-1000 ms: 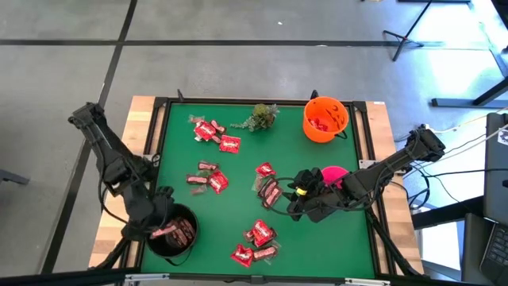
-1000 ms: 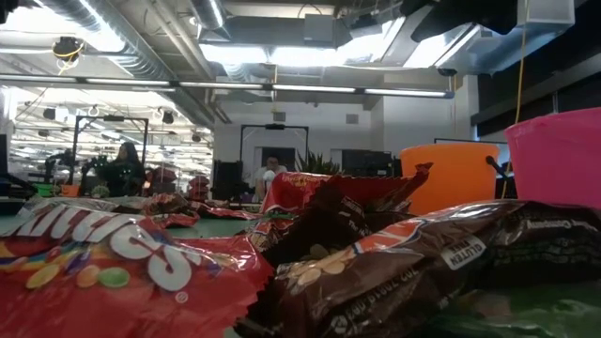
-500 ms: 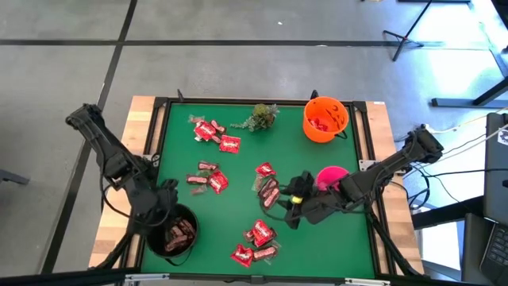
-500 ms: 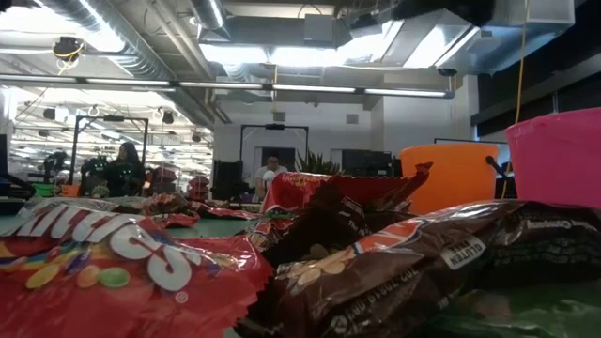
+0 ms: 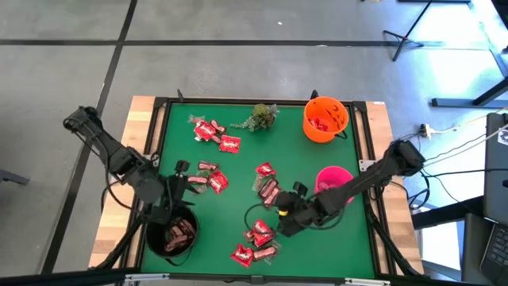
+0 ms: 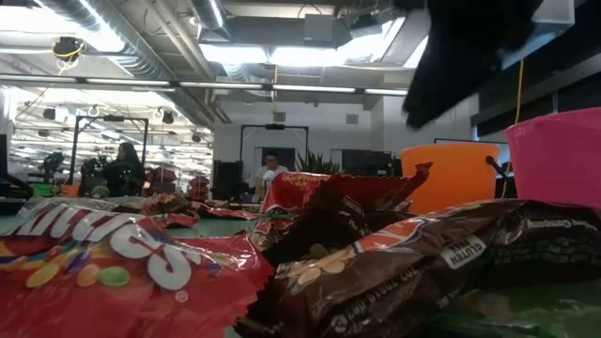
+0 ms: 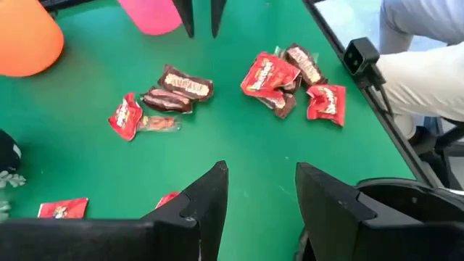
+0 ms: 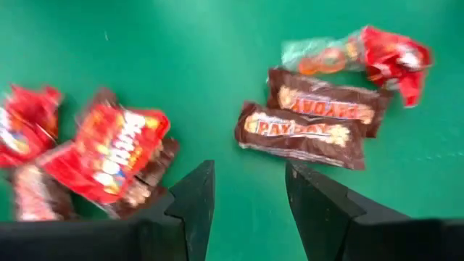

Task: Sort candy
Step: Put the brown chocolate bar into the black bucket

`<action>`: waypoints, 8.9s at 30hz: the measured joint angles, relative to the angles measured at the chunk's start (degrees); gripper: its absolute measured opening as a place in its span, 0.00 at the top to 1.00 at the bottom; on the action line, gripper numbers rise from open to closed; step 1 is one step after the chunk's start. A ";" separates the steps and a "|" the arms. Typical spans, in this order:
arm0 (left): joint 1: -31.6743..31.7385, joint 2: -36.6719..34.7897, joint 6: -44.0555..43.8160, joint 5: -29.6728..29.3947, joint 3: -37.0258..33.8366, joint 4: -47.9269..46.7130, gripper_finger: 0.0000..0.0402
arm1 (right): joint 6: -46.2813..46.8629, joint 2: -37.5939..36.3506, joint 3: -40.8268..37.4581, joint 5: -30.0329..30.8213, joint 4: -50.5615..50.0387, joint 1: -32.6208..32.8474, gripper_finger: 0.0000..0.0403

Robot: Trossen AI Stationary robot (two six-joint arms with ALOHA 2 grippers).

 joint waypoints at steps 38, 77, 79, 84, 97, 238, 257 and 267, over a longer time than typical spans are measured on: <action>4.16 0.02 2.22 5.01 -0.07 0.66 0.62 | -28.00 10.26 0.00 -6.23 -0.67 -10.76 0.59; 4.07 10.33 16.78 -3.61 -0.09 12.30 0.62 | -22.48 9.33 31.44 0.70 -11.12 -9.54 1.00; 4.07 12.86 21.03 -4.80 -0.09 15.46 0.62 | -22.50 9.33 31.77 0.52 -11.19 -9.56 1.00; 4.13 17.92 28.88 -8.97 -0.09 21.26 0.62 | -22.48 9.33 31.89 -0.15 -11.19 -9.56 1.00; 6.04 22.94 33.87 -15.88 -0.15 25.16 0.47 | -22.30 9.33 31.89 -0.63 -11.16 -9.61 1.00; -13.74 -7.37 5.42 -22.16 8.83 -5.53 0.59 | -10.01 9.54 5.43 -9.87 -3.28 -16.13 0.47; -10.57 -16.45 14.57 -22.10 -5.61 16.45 0.59 | -2.87 9.37 -1.59 -12.60 5.38 -19.00 0.47; -7.96 -18.80 15.65 -21.67 -13.63 24.16 0.59 | -2.80 9.37 -1.66 -13.05 5.73 -18.98 0.53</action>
